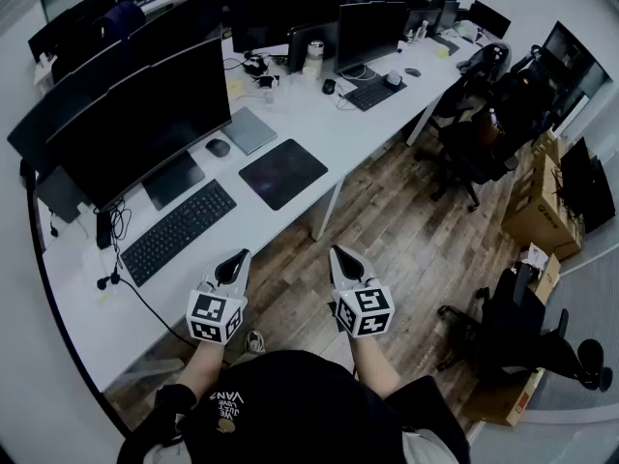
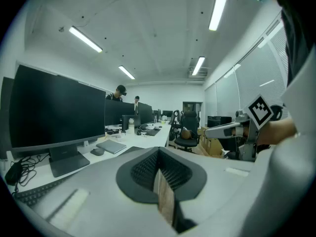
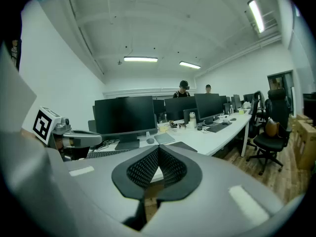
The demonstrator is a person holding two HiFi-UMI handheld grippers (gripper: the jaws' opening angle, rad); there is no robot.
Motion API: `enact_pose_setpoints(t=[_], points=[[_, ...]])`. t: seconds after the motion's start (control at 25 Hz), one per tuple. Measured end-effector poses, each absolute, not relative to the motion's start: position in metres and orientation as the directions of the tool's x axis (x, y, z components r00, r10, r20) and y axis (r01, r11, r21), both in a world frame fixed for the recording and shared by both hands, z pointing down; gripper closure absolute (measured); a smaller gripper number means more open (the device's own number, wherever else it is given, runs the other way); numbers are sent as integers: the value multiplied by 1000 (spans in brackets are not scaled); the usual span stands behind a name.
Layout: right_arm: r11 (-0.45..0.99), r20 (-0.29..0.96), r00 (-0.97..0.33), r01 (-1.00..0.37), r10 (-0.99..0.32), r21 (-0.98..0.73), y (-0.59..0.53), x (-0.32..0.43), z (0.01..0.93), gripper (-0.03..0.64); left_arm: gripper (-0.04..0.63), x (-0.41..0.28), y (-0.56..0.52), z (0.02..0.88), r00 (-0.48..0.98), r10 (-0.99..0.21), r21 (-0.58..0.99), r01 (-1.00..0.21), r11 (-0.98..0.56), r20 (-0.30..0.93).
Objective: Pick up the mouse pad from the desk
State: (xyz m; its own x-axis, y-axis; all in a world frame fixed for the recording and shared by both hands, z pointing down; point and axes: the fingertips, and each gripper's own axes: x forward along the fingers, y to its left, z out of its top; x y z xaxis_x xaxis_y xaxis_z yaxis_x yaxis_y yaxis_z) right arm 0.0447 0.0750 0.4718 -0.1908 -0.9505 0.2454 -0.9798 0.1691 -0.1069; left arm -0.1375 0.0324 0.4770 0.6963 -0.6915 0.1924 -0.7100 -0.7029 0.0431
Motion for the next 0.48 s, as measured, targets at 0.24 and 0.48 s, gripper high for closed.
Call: enact_pose_setpoints(t=[0.24, 0.48], points=[[164, 252, -186, -981, -950, -105, 80, 38, 471, 612, 594, -144, 39, 479, 701, -685, 54, -706, -706, 201], [149, 236, -171, -983, -957, -108, 68, 28, 467, 612, 594, -148, 26, 474, 745, -644, 70, -662, -746, 174]])
